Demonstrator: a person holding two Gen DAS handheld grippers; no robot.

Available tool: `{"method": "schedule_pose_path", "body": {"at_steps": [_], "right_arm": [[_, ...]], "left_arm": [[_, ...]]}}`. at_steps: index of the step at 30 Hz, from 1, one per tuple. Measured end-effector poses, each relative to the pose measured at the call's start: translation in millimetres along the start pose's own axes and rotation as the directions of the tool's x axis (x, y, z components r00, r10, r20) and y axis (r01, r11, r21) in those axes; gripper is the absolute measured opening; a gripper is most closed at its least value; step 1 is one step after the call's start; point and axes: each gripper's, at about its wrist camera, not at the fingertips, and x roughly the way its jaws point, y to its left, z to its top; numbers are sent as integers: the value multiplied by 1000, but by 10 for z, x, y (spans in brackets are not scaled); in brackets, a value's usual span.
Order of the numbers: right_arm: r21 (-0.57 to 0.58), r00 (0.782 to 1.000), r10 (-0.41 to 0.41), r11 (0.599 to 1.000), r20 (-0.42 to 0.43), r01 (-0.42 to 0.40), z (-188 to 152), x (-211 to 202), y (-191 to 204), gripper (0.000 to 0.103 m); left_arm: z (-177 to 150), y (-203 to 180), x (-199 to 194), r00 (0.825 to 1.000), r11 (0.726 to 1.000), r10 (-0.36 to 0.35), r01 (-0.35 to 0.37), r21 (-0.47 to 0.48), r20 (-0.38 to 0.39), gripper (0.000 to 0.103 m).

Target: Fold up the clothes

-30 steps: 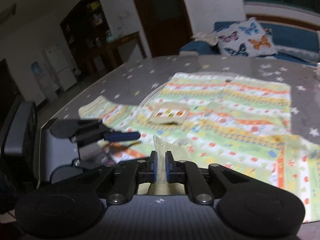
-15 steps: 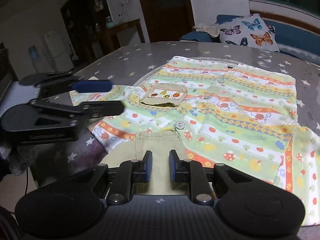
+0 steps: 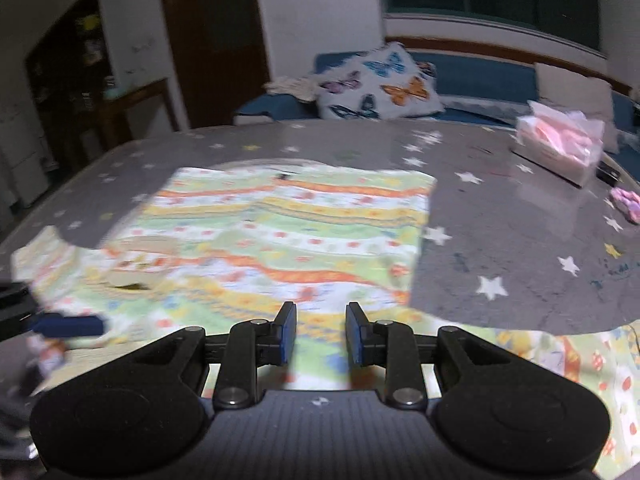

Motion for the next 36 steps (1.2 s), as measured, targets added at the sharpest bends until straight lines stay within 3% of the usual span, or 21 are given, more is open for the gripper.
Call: {"method": "schedule_pose_path", "body": {"at_steps": [4,7,11,14,18,20,24,28,31,36], "right_arm": [[41,1000,-6,999,18,5,-14,-3,-128,27],[55,998,-35,998,60,32,-49,-198,-200,42],[101,985,-144,986,95,134,-179,-482,-434,45],[142,955,-282,953,89,268,-310,-660,-709,48],[199,899,-432,889,66,412,-465,-858,-1068,48],[222,878,-477,862,51,456,-531,-914,-1236,48],[255,859,-511,834,22,490,-648,-920,-1466,47],[281,863,-505,830,13,481,-702,-868,-1519,45],[282,863,-504,831,19,479,-726,-879,-1512,38],[291,871,-490,837,21,464,-706,-887,-1501,12]], "left_arm": [[-43,-27,26,1000,1000,-2,2,5,-16,51],[-31,-22,6,1000,1000,-1,1,-2,-12,51],[-4,-14,-14,1000,1000,5,-5,-5,-2,52],[26,-9,-45,1000,1000,11,-11,-8,8,55],[82,-1,-53,1000,1000,21,-21,-10,19,60],[103,-6,-43,1000,1000,23,-23,-14,19,60],[143,-41,-22,1000,1000,27,-27,-11,15,61],[181,-78,-15,999,999,33,-33,-1,14,64],[198,-92,14,999,999,38,-38,1,9,65],[228,-133,96,999,999,43,-43,2,-7,67]]}}
